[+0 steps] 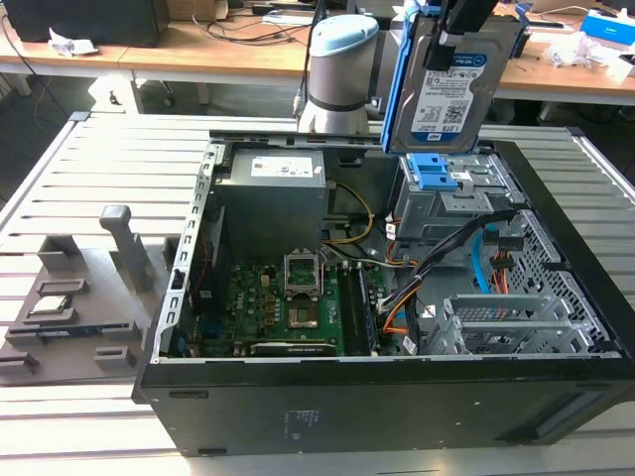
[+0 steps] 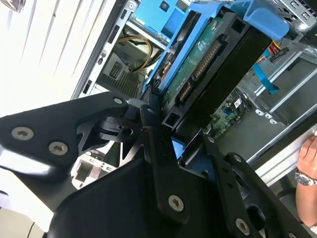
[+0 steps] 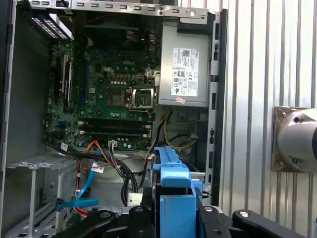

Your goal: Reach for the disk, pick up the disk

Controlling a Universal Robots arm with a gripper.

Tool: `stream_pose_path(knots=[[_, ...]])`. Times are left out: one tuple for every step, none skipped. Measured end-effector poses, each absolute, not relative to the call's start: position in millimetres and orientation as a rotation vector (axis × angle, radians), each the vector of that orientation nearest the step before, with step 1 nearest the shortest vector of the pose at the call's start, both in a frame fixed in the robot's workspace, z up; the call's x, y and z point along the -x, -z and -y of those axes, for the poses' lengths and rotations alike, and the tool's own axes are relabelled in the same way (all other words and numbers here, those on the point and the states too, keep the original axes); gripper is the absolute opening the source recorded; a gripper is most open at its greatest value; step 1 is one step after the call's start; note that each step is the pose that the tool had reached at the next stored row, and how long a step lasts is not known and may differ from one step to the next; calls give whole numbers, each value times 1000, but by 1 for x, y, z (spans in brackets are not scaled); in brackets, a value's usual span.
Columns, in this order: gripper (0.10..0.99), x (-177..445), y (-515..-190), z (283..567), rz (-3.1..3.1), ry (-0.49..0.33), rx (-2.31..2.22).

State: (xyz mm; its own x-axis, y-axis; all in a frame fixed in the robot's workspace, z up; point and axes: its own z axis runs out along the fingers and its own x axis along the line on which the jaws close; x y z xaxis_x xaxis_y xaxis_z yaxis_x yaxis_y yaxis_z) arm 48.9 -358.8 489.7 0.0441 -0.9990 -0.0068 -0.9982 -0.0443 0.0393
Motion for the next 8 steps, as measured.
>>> stream_pose_path(knots=[[369, -49, -490, 361, 2155, 50, -2253], [369, -49, -490, 364, 2155, 50, -2252], [369, -49, -490, 366, 2155, 50, -2252], [369, -49, -490, 369, 2155, 49, -2252], [369, -49, -490, 372, 2155, 49, -2252], [369, -49, -490, 375, 2154, 48, -2251], [369, -49, -490, 381, 2153, 46, -2250], [369, -49, -490, 387, 2152, 43, -2249]])
